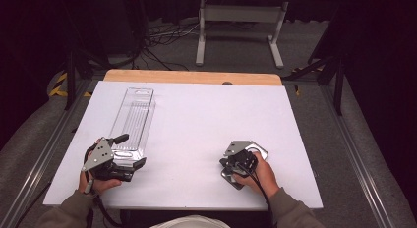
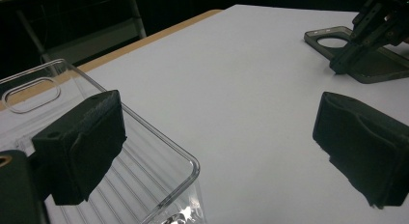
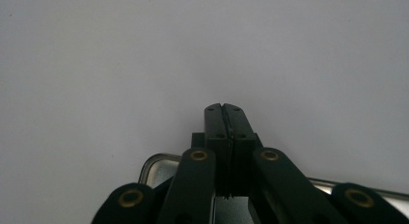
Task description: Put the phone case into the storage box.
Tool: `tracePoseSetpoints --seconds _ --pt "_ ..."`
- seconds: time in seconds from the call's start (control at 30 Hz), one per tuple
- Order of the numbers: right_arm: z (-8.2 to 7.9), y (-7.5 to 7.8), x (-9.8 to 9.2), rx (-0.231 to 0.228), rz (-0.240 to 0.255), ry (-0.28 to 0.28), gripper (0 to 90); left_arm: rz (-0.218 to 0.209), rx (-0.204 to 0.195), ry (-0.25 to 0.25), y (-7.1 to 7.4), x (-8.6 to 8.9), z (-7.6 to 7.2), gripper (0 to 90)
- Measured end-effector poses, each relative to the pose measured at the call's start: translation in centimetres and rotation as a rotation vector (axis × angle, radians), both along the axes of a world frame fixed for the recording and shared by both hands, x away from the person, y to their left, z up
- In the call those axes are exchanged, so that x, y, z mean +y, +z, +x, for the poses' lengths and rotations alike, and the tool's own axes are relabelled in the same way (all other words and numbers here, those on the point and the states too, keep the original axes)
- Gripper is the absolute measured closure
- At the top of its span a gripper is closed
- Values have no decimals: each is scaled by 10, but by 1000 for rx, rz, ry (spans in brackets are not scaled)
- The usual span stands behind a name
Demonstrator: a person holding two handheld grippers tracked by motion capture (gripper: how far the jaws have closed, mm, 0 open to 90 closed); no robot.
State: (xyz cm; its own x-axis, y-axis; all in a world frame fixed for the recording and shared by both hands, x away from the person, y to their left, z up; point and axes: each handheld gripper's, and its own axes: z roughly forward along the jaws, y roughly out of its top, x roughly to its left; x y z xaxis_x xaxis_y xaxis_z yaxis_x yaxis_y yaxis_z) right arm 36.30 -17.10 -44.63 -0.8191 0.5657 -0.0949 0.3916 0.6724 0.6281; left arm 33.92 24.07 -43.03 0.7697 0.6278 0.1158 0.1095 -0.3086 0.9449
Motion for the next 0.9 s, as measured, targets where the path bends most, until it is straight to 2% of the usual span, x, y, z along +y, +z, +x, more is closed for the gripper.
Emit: tracePoseSetpoints --seconds 0.13,0.17,0.23,0.33,0.67,0.9 --pt "-7 1 -3 -1 -10 7 873 2 2 0 0 0 0 49" --pt "-10 1 -6 7 -10 -11 862 3 2 3 0 0 0 49" --pt "-14 1 -9 13 -11 -11 867 7 1 1 0 0 1 49" --pt "-20 1 -13 1 -13 -4 852 8 7 3 -1 0 1 49" --pt "-32 1 -25 4 -10 -4 831 15 11 0 -1 0 0 52" --pt "-39 2 -38 7 -1 -28 797 25 10 -3 -1 0 0 51"
